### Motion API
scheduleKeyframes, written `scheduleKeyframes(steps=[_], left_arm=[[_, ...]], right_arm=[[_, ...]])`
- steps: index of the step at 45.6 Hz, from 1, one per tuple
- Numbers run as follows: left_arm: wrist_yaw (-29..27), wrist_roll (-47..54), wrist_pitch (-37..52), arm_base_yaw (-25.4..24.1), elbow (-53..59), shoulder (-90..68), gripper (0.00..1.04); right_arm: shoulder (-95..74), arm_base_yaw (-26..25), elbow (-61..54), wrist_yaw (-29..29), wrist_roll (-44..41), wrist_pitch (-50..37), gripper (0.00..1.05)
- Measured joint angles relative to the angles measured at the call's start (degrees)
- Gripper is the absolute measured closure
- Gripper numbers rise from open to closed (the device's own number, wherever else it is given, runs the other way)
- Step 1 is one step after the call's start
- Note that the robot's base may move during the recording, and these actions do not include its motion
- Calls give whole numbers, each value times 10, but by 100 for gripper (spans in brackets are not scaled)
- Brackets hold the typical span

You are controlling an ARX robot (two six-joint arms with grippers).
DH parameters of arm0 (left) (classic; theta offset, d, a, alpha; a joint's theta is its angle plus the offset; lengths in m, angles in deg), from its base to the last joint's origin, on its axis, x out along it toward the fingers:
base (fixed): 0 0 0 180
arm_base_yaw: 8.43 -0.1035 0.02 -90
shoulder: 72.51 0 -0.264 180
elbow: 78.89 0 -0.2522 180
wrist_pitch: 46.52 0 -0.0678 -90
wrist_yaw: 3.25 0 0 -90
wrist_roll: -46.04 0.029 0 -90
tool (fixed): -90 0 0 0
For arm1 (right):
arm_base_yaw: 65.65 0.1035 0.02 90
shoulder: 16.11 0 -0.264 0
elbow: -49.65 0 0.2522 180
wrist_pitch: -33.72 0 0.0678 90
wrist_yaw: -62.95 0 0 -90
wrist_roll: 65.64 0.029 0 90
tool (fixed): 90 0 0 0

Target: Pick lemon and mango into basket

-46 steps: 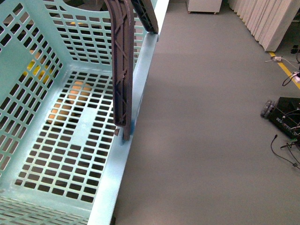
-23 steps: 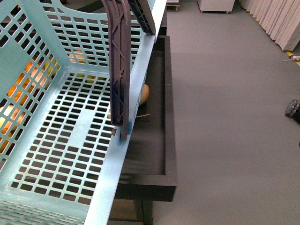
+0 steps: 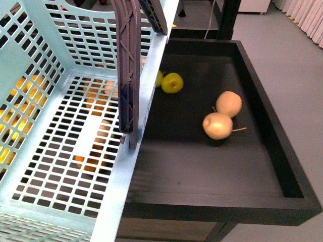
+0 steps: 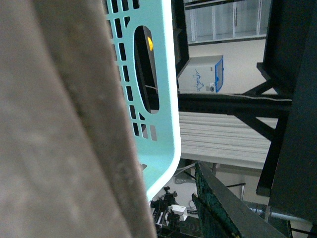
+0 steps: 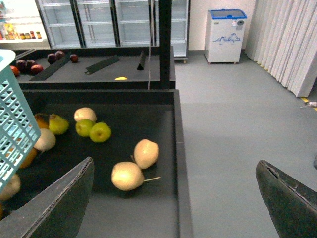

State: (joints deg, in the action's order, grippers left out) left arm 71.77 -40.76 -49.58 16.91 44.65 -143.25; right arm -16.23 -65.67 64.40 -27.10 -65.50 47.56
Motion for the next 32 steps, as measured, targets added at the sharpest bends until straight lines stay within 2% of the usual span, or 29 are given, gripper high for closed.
scheduleKeyframes(steps=[32], left_arm=[[1,0,0,-1,0,0,75]], right_arm=[[0,0,0,0,0,0,9]])
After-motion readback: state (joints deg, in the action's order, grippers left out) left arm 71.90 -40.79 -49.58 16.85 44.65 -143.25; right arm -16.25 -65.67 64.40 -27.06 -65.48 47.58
